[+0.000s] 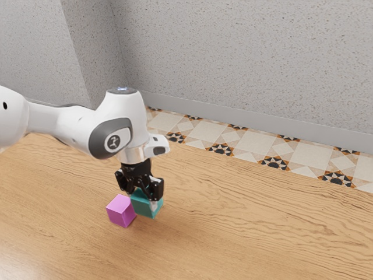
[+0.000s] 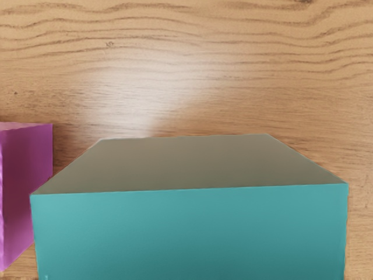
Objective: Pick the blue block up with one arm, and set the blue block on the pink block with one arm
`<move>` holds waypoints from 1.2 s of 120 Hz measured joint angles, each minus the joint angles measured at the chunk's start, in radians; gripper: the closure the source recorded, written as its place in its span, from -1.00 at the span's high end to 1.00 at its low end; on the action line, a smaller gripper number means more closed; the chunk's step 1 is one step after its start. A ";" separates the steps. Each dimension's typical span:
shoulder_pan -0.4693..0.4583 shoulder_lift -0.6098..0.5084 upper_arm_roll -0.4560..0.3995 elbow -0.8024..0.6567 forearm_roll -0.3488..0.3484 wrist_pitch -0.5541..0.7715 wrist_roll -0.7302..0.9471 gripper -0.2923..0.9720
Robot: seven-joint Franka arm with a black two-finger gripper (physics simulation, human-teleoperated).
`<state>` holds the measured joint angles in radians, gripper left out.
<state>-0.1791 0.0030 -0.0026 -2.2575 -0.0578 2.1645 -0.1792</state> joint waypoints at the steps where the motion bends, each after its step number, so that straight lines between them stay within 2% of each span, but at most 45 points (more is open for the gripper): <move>1: 0.000 -0.001 0.004 0.000 0.000 -0.002 0.003 0.02; 22: -0.028 -0.031 0.106 -0.004 -0.005 -0.027 0.072 0.02; 44: 0.034 -0.044 0.165 -0.007 -0.006 -0.047 0.144 0.02; 61: 0.065 -0.053 0.170 -0.029 -0.006 -0.052 0.186 0.03; 89: -0.075 -0.046 0.192 -0.036 -0.004 -0.040 0.232 0.02; 121: -0.001 -0.047 0.198 -0.041 -0.003 -0.033 0.269 0.03; 144: -0.019 -0.050 0.199 -0.050 -0.002 -0.031 0.287 0.03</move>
<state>-0.1977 -0.0470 0.1962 -2.3070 -0.0601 2.1339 0.1082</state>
